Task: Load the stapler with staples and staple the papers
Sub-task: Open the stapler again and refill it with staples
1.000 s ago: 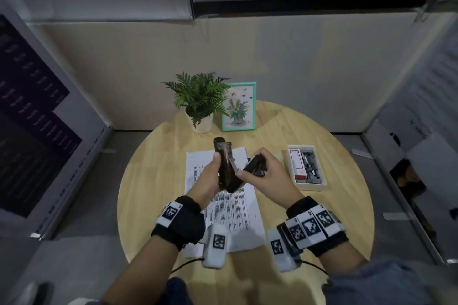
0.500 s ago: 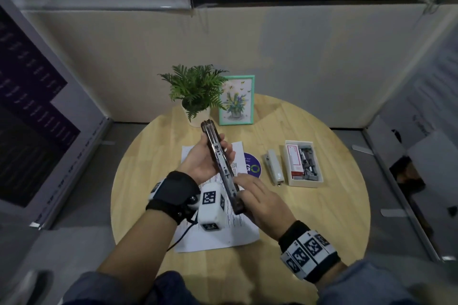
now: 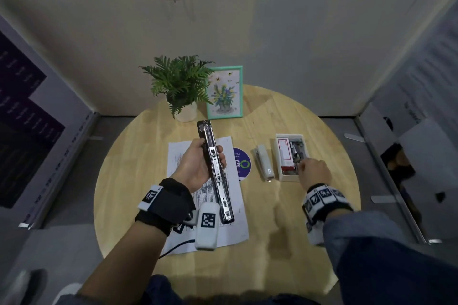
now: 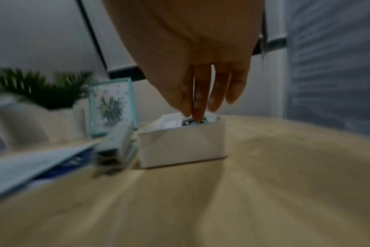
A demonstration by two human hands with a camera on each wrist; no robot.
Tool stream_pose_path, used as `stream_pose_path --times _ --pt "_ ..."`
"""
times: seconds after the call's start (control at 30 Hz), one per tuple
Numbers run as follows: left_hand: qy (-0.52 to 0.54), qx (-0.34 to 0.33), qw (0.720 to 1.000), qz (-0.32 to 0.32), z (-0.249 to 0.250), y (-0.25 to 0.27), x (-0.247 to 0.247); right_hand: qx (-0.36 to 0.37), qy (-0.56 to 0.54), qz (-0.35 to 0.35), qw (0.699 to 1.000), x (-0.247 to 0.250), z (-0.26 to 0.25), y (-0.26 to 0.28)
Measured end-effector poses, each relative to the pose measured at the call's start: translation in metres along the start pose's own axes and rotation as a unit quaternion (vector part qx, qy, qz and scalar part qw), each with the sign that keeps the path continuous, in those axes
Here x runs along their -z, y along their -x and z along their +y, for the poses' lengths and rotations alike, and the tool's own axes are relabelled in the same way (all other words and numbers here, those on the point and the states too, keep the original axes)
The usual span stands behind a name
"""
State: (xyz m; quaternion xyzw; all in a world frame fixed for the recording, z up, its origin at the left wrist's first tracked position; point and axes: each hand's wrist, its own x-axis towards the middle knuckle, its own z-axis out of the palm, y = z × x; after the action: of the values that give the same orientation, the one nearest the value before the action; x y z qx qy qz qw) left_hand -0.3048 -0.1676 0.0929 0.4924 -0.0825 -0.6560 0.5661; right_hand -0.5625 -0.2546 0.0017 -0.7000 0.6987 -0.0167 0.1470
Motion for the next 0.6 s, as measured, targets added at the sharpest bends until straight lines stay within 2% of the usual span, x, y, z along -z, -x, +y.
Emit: stream_pose_path --times 0.1,0.23,0.37,0.5,0.6 --pt "-0.013 0.008 1.000 0.000 -0.005 -0.006 0.006 0.032 0.096 -0.066 0.993 0.002 0.006 -0.021" --pt "0.005 0.006 1.000 0.009 -0.012 -0.016 0.012 0.034 0.166 -0.112 0.979 0.004 -0.001 -0.038" --pt "0.014 0.016 1.000 0.006 -0.015 -0.019 0.013 0.061 0.208 -0.116 0.969 0.001 -0.005 -0.045" --pt "0.006 0.019 1.000 0.003 -0.016 -0.022 0.012 0.089 0.215 -0.123 0.965 -0.004 0.003 -0.045" --pt "-0.011 0.012 1.000 -0.021 -0.015 -0.020 0.009 0.066 0.151 -0.118 0.979 -0.003 0.006 -0.046"
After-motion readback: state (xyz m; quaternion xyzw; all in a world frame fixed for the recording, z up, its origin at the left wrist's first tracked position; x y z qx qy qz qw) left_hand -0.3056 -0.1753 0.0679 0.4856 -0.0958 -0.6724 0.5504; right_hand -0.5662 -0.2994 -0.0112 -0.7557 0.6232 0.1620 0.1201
